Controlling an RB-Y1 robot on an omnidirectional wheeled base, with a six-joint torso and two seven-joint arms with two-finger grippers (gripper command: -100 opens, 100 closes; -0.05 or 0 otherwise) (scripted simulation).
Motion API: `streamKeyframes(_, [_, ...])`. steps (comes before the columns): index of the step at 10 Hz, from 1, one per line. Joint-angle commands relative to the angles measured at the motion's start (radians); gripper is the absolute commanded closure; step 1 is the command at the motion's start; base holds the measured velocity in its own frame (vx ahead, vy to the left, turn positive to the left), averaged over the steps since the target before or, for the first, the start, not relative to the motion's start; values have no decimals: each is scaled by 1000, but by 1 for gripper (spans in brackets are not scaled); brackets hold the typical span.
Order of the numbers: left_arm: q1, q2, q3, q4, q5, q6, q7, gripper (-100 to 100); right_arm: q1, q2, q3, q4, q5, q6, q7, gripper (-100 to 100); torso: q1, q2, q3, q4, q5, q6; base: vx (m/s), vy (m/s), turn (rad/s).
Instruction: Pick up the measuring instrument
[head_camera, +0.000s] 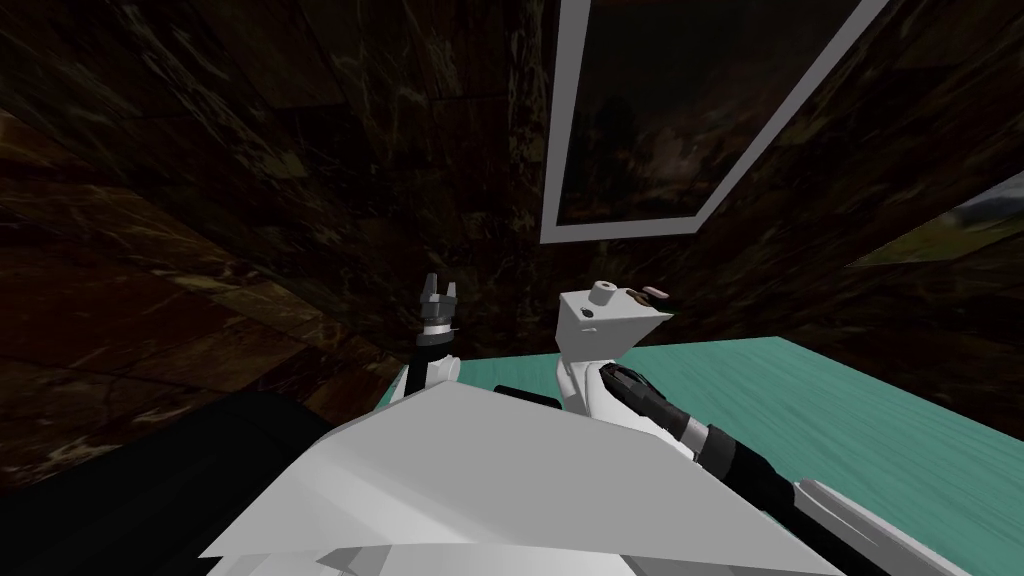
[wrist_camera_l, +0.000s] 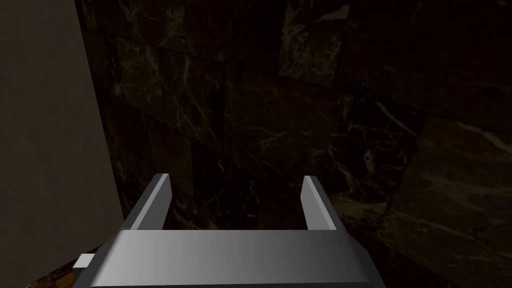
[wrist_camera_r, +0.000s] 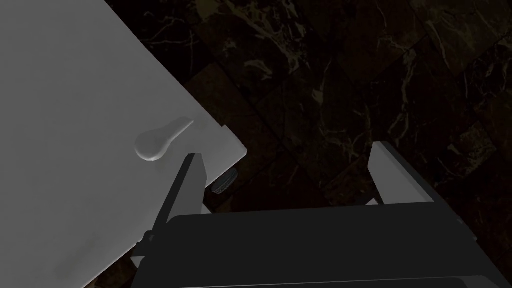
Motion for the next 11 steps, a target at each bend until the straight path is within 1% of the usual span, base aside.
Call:
streamKeyframes(1, [0,0,0,0,0,0,0,0,10,-50,6,39,13,-15,7,-100,0,0,0,0,0,0,3,27,78])
streamKeyframes(2, [0,0,0,0,0,0,0,0,10,-75,6,39,13,-15,7,-100,1,0,0,0,0,0,4,29,38])
streamKeyframes(3, [0,0,0,0,0,0,0,0,19,-108,12,72,26,-27,12,-100,1,0,0,0,0,0,16,46,64])
streamKeyframes(4, [0,0,0,0,0,0,0,0,19,-141,12,72,26,-27,12,-100,2,-1,-1,0,0,0,14,43,37])
streamKeyframes(5, [0,0,0,0,0,0,0,0,28,-172,18,104,38,-39,15,-100,2,-1,-1,0,0,0,18,52,86])
streamKeyframes(6, [0,0,0,0,0,0,0,0,28,-200,18,106,38,-39,15,-100,2,-2,-1,0,0,0,25,45,31])
streamKeyframes(7, [0,0,0,0,0,0,0,0,36,-231,23,139,51,-50,18,-100,2,-2,-1,0,1,0,32,54,60])
streamKeyframes(8, [0,0,0,0,0,0,0,0,36,-266,23,139,51,-50,18,-100,3,-2,-1,0,1,0,31,47,37])
streamKeyframes(9, [0,0,0,0,0,0,0,0,44,-295,27,170,64,-62,20,-100,2,-2,-1,-1,0,0,36,63,63])
streamKeyframes(10, [0,0,0,0,0,0,0,0,44,-329,27,170,64,-62,20,-100,3,-3,-1,-1,1,0,30,51,33])
streamKeyframes(11, [0,0,0,0,0,0,0,0,51,-363,31,201,76,-72,20,-100,3,-2,-1,-1,1,0,46,70,75])
